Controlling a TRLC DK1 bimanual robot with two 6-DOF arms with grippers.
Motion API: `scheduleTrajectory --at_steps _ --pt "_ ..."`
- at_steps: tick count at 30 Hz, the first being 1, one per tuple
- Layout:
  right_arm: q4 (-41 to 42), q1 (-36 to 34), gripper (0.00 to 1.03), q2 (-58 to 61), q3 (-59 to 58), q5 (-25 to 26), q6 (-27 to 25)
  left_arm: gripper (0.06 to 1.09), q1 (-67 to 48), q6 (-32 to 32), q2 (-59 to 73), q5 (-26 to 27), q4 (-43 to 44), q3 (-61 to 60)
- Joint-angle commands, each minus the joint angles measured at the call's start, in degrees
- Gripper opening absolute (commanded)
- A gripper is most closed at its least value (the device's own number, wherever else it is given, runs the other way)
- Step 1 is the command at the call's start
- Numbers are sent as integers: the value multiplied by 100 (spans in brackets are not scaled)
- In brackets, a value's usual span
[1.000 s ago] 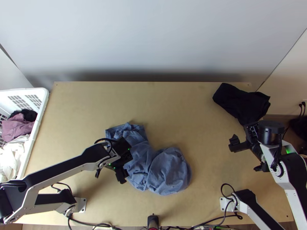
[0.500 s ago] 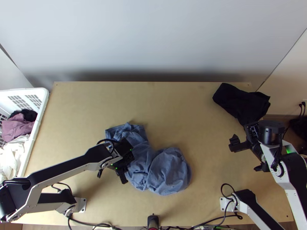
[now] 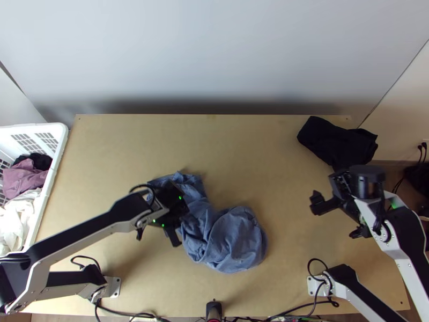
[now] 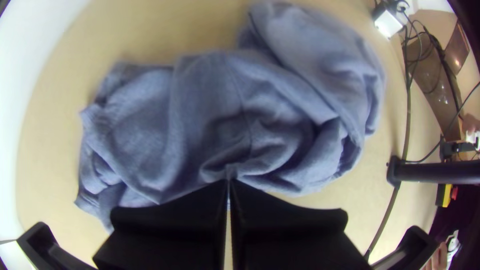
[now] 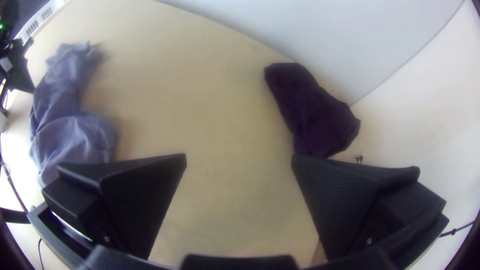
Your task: Fold the t-shirt
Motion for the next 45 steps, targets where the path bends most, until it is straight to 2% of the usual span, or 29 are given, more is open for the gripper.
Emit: scheduleTrajectory --at_steps 1,5,12,18,23,30,37,45 --pt "-199 634 98 438 309 -544 18 9 350 99 -196 -3 -419 1108" --pt "-208 1197 98 772 423 -904 27 9 517 125 -100 -12 -594 1758" --pt "-41 2181 98 1502 555 -922 -140 9 728 81 164 -39 -638 2585" --pt "618 2445 98 2214 494 -922 -79 9 851 64 401 -47 -814 2998" --pt "1189 2805 98 2750 792 -931 202 9 860 2 454 -197 -814 3235" --pt "1224 3306 98 3251 1750 -940 238 9 1018 -7 797 -267 -902 4035" --pt "1154 4123 98 3796 2260 -1010 246 9 983 -15 955 -285 -928 4175" --pt "1154 4317 98 4305 2682 -1036 255 9 983 -42 938 -293 -1025 4211"
